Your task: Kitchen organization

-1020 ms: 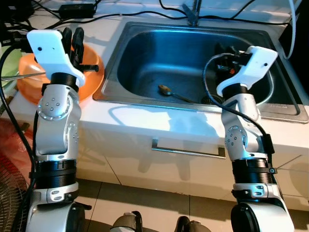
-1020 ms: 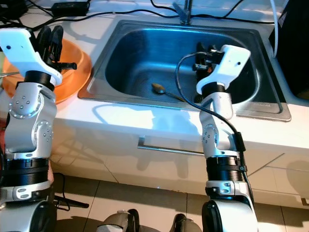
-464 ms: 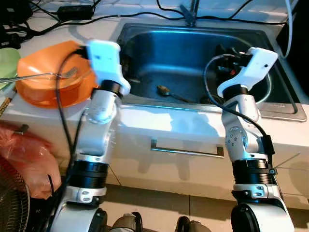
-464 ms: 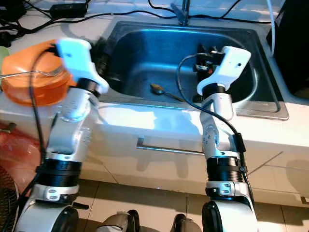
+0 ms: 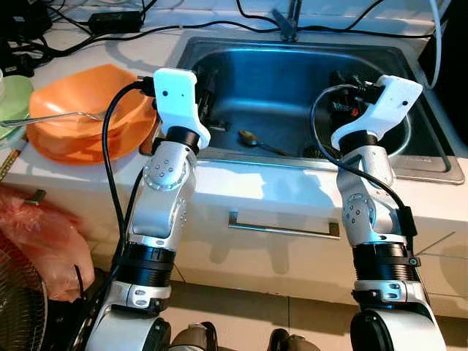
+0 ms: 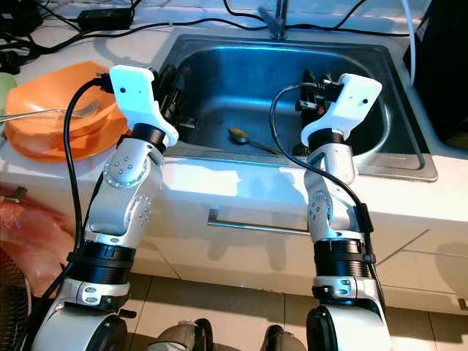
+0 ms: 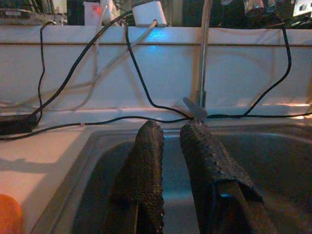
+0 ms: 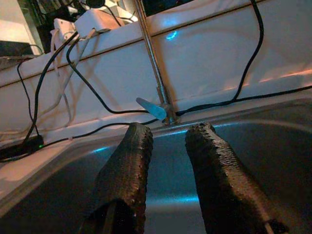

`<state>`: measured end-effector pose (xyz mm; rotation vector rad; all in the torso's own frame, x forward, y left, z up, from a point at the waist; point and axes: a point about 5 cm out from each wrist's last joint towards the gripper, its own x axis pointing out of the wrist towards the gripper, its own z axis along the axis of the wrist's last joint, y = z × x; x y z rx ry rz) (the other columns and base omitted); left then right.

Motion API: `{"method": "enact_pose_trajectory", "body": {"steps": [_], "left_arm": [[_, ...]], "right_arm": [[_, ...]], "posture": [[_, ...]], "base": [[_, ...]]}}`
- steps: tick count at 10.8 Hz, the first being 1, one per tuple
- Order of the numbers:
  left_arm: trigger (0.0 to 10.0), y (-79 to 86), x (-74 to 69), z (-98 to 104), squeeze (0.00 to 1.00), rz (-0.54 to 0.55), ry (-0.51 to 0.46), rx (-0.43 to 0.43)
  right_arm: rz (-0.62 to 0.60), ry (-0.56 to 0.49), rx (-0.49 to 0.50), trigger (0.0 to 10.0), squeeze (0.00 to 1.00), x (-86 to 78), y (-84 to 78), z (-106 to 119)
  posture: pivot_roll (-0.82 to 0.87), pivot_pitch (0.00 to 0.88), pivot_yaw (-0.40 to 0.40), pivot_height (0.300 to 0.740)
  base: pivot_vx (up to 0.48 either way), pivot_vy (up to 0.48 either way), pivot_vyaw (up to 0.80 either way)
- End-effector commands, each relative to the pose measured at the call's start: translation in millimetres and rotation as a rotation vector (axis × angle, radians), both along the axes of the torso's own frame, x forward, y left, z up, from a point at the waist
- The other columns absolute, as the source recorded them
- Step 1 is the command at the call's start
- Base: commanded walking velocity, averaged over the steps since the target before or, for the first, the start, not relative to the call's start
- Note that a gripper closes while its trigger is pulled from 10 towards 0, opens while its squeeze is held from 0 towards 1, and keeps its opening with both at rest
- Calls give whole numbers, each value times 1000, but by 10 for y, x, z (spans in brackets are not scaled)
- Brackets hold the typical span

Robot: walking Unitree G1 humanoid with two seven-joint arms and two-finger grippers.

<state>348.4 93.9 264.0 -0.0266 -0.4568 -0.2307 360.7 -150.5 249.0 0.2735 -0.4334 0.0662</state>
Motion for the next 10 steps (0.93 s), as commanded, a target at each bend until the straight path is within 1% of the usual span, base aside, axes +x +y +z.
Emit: {"method": "enact_pose_trajectory", "body": {"steps": [1, 9, 10], "left_arm": [[10000, -27, -3, 50, 0, -6, -24, 4], [10000, -37, -21, 35, 0, -2, -21, 0], [10000, -40, -22, 21, 0, 4, -18, 2]], "right_arm": [[-9, -1, 5, 10000, 0, -30, -14, -11], [-17, 11, 6, 10000, 0, -44, -37, -34], [-19, 18, 3, 10000, 0, -45, -43, -50]], "posture": [[78, 148, 55, 740], [72, 175, 50, 740], [69, 179, 49, 740]], "base": [[0, 292, 0], [0, 317, 0], [0, 0, 0]]}}
